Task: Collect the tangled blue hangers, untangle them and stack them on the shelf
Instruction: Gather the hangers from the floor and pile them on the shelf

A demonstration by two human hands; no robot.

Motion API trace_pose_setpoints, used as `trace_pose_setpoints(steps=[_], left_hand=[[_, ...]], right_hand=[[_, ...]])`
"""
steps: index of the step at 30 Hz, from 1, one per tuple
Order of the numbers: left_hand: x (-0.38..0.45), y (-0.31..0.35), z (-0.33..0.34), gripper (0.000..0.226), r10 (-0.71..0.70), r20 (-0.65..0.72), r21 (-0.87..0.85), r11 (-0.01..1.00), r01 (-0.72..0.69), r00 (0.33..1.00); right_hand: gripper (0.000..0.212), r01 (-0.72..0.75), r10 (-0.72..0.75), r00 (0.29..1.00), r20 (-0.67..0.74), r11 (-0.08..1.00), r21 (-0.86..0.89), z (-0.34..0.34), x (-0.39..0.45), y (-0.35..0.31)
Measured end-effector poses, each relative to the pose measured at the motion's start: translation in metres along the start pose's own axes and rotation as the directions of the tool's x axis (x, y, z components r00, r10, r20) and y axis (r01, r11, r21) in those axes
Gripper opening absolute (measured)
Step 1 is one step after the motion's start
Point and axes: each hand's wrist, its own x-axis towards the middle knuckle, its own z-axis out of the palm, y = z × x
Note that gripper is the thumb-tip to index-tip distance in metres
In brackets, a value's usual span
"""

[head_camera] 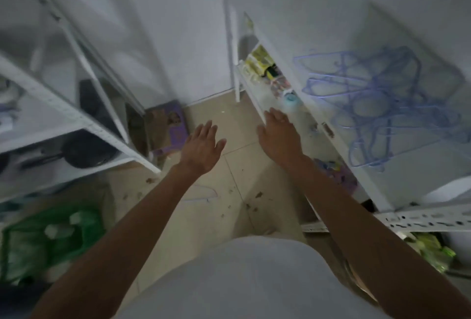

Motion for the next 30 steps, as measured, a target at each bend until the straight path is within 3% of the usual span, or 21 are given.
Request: trace_pose_setpoints(steps=[5,8,14,19,24,30], left_hand=[[-0.093,-0.082,0.037,0.058,-0.135,0.009,-0.025,0.990,0.135,0.991],[-0.161,-0.132,0.061,0.055,-0.217,0.075,-0.046,0.974,0.221,0.973],[-0.236,-0.207,0.086,0.057,-0.386,0.097,-0.067,0.917,0.393,0.917],[-0.238,-0.223,0.102,0.056,-0.439,0.202,-0.121,0.876,0.467,0.876],[-0.203,-0.239,0.102,0.058,-0.451,0.302,-0.074,0.867,0.492,0.840],[-0.127,-0.289,0.117,0.059,-0.414,0.333,0.031,0.903,0.429,0.847]], right_hand=[[0.055,0.176,-0.153,0.967,0.206,0.979,-0.101,0.083,-0.045,-0.072],[0.057,0.266,-0.208,0.903,0.375,0.958,-0.110,0.128,-0.072,-0.119],[0.054,0.403,-0.291,0.791,0.539,0.910,-0.100,0.179,-0.092,-0.185],[0.053,0.446,-0.308,0.708,0.636,0.893,-0.064,0.204,-0.070,-0.202],[0.053,0.446,-0.293,0.671,0.681,0.893,-0.056,0.223,-0.016,-0.198],[0.047,0.484,-0.288,0.609,0.739,0.873,-0.059,0.278,0.062,-0.176]])
